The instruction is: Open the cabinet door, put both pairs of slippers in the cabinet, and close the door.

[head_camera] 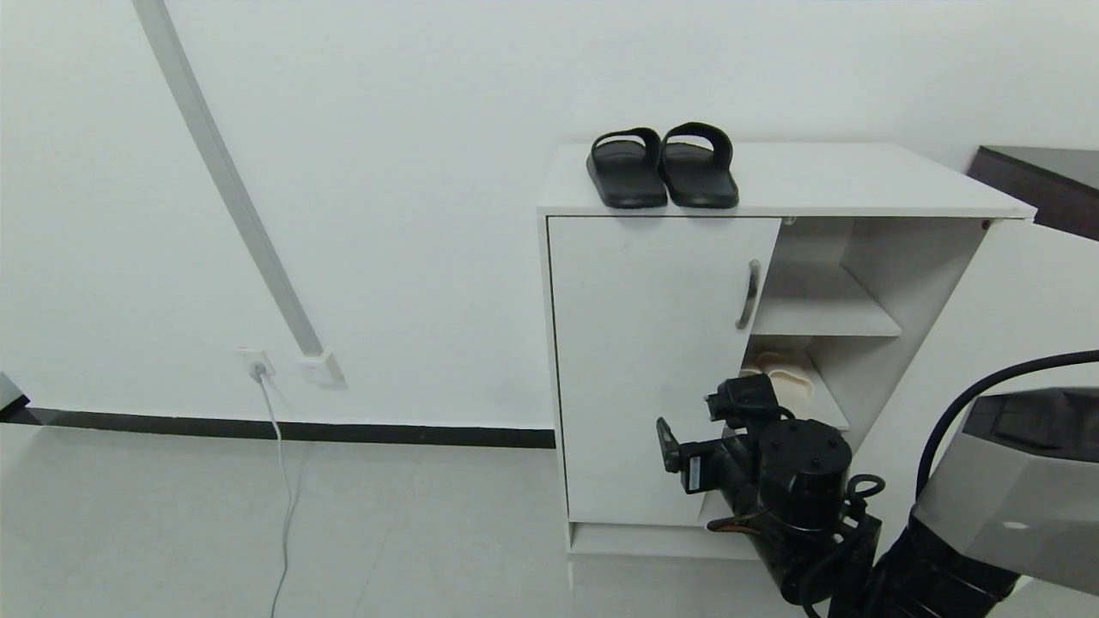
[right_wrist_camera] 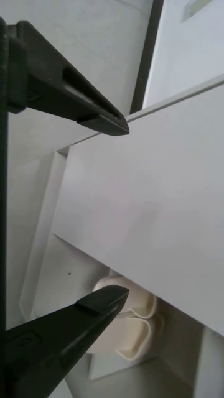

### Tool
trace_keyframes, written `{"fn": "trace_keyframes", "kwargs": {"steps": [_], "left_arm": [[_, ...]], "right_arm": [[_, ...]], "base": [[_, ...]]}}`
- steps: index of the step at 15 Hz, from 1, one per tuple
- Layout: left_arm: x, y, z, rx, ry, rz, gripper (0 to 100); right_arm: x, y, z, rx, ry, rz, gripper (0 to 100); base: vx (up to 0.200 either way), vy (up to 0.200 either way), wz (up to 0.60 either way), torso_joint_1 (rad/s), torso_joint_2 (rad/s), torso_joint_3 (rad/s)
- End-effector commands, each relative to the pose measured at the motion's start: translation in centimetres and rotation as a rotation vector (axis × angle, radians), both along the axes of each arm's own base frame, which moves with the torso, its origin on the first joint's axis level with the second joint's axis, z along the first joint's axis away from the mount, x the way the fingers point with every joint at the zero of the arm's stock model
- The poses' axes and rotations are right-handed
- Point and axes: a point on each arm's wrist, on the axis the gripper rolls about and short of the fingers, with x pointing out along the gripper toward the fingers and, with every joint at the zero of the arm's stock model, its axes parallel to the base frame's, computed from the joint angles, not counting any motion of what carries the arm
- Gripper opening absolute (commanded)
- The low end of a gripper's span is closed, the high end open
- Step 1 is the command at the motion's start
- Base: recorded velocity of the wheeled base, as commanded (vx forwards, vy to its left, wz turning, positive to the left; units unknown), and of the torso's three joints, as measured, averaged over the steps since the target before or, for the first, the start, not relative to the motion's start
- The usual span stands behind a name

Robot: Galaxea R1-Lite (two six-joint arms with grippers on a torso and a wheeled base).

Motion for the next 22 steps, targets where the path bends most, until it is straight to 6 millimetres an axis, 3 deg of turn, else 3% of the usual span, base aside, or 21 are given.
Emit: {"fn": "trace_keyframes", "kwargs": {"steps": [1, 22], "left_arm": [[0.01, 0.0, -0.01, 0.0, 0.001, 0.001, 0], [0.01, 0.0, -0.01, -0.004, 0.001, 0.001, 0]], "right_arm": [[-0.02, -0.02, 0.05, 0.0, -0.001, 0.0, 100], [-0.28, 0.09, -0.02, -0.001, 0.0, 0.006, 100]], "base": [[0.0, 0.0, 0.0, 0.159, -0.48, -0.33], [0.0, 0.0, 0.0, 0.216, -0.52, -0.315]]}}
